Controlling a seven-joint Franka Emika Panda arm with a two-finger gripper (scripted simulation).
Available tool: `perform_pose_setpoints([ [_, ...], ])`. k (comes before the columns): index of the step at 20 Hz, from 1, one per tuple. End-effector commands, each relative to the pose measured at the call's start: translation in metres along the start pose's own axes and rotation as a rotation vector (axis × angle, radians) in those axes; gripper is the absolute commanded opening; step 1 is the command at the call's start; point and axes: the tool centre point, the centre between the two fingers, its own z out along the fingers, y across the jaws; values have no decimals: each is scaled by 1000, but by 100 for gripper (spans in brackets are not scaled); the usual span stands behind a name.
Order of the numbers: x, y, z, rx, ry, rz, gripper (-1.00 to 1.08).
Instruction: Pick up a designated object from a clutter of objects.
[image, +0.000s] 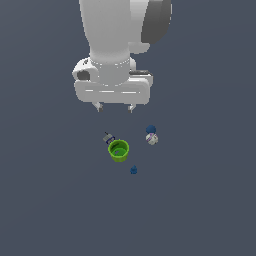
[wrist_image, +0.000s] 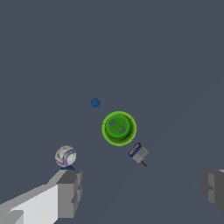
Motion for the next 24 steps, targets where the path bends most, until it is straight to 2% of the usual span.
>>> perform_pose_setpoints([
  [1, 0, 1, 3, 0, -1, -7, 100],
  [11, -2, 12, 37, 0, -1, -107, 100],
  [24, -18, 39, 120, 2, -2, -362, 100],
])
